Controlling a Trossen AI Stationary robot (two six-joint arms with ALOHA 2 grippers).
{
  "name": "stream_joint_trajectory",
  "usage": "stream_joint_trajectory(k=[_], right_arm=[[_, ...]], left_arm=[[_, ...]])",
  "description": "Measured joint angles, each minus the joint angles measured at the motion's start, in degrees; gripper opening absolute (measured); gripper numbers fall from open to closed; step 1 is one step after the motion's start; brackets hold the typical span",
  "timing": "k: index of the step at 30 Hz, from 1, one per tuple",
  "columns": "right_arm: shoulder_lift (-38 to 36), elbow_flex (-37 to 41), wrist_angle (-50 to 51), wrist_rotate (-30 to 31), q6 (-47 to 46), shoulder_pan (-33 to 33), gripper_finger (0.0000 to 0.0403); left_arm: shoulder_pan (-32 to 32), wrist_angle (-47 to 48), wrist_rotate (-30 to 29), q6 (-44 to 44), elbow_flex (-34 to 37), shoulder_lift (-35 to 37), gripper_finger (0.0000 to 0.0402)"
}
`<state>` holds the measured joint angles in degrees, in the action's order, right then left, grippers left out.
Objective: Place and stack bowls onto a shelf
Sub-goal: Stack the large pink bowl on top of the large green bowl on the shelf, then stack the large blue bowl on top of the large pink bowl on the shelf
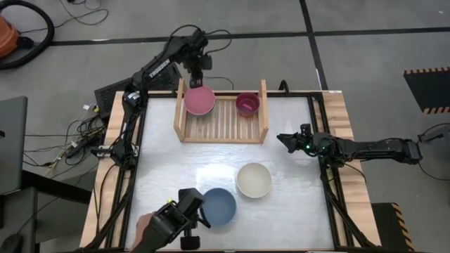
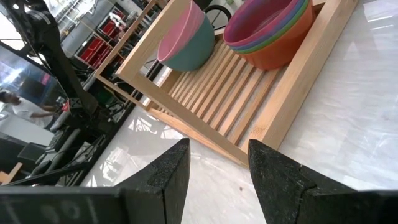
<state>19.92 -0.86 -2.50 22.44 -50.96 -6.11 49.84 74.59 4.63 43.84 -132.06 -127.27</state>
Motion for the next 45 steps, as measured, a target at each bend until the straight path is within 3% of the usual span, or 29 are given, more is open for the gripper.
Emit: stream_joint_trajectory(k=[24,30,37,45], right_arm=[[0.0,0.0,0.14,-0.17,0.37,0.0,0.0189],[0.0,0.0,0.15,-0.28,0.43,0.0,0.0189],[0.0,0.0,0.17,-0.28,0.48,0.0,0.0189],[0.0,0.0,0.15,-0.28,1.09,0.0,0.0189]], left_arm=[[-0.66,-7.18,-2.72,-5.54,10.55,-0.32,0.0],[-1.36,-6.96,-8.6,-6.78,7.62,-0.32,0.0],[-4.59,-1.07,-4.5,-10.83,-2.85,-0.31,0.0],[-13.59,1.25,-0.37,-17.5,-1.08,6.94,0.0]])
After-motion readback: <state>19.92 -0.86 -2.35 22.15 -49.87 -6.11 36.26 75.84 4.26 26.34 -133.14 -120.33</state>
